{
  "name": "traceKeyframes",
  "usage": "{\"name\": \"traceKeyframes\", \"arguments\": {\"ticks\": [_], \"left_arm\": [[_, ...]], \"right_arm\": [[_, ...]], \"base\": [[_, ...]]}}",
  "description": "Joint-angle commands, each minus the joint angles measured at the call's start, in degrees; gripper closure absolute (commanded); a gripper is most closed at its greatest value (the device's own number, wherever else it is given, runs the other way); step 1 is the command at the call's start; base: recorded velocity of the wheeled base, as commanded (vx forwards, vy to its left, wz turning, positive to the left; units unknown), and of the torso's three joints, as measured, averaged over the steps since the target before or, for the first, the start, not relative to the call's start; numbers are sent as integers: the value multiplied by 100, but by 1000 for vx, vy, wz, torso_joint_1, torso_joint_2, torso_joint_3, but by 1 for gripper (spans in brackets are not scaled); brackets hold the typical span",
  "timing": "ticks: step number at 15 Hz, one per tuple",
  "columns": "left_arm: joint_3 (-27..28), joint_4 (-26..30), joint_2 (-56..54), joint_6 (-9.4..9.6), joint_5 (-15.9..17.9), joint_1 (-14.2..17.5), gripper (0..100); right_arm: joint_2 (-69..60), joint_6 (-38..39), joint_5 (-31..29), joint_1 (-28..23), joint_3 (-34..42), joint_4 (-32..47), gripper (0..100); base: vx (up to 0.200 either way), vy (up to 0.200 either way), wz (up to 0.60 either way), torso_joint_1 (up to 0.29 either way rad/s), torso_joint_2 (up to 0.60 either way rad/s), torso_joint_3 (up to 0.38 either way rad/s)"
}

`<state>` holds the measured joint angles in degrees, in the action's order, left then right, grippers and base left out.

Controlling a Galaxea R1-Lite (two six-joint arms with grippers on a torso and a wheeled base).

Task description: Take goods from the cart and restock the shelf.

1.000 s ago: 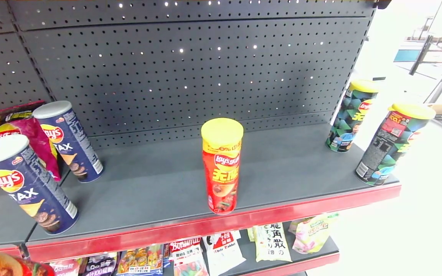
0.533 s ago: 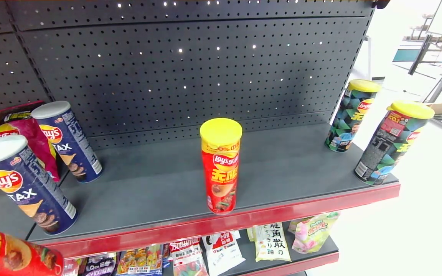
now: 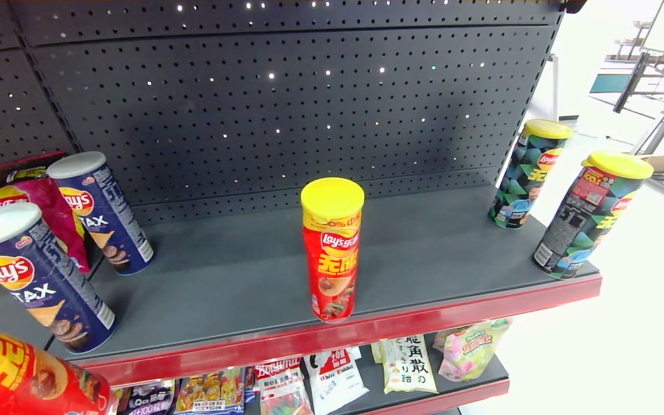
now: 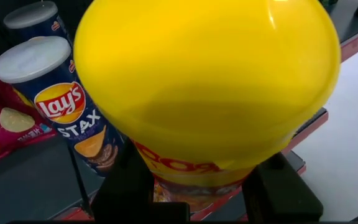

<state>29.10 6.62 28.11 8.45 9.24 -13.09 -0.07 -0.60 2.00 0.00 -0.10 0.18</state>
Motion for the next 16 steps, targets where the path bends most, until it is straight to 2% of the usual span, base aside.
{"name": "traceKeyframes", "arguments": {"ticks": [1,9,11,13,14,16], "left_arm": [[-1,-3,10,-1,52,0,100],[26,-82,379,-1,87,0,100],[26,-433,880,-19,78,0,100],[34,-890,1372,-159,8,0,100],[70,-1128,1610,-168,-54,-9,100],[263,-1514,2137,-177,-186,-246,100]], "right_arm": [[7,7,2,0,10,-1,0],[7,16,2,0,10,-1,0],[7,16,2,0,10,-1,0],[7,16,2,0,10,-1,0],[7,16,2,0,10,-1,0],[7,16,2,0,10,-1,0]], "base": [[0,0,0,0,0,0],[0,0,0,0,0,0],[0,0,0,0,0,0],[0,0,0,0,0,0],[0,0,0,0,0,0],[0,0,0,0,0,0]]}}
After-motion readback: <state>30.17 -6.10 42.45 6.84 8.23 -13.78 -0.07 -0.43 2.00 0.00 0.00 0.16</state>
